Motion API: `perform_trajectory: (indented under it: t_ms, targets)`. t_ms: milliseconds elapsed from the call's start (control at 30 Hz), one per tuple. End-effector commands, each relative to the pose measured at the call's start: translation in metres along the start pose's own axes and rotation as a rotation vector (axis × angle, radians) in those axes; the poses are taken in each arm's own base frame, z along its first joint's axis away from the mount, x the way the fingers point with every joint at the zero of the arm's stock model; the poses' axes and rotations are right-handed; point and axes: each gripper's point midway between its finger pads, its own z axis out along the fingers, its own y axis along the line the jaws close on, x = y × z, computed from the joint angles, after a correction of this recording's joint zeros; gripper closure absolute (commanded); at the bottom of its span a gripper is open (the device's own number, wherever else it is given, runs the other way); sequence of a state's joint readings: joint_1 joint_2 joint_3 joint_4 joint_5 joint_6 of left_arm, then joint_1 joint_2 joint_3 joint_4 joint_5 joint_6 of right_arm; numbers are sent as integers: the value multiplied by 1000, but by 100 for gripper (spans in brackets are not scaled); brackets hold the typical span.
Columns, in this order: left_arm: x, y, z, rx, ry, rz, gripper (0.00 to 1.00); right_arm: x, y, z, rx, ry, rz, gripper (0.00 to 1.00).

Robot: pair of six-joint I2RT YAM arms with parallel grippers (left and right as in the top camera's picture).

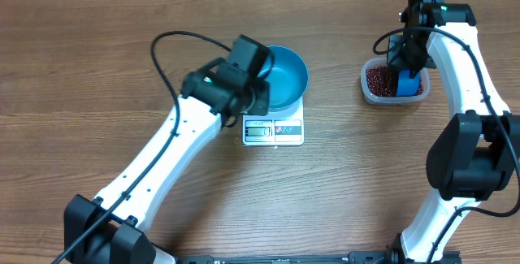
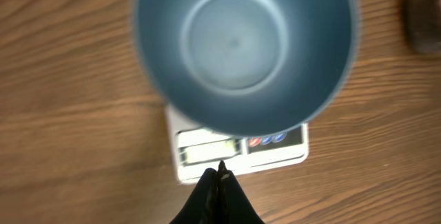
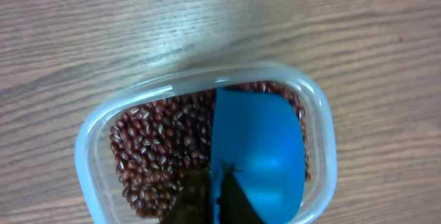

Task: Scoop item into bowl and weigh 150g on scale
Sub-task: 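Lift the left gripper away from the scale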

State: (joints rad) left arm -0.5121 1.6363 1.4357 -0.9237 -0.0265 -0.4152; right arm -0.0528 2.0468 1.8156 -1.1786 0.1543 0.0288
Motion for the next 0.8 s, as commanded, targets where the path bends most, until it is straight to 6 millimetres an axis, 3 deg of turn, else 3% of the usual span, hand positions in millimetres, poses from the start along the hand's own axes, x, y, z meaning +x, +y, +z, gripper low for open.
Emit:
perform_trajectory:
  t_ms: [0,500,767]
  targets:
    - [1,8,-8,25,31,-22,96,18,-15,27,52,93,5,86]
    - [10,16,-6,6,73,-1,96,32,-16,25,57,152,-4,96]
    - [43,-7,15,17,171,66,96,35,-14,25,44,161,-2,96]
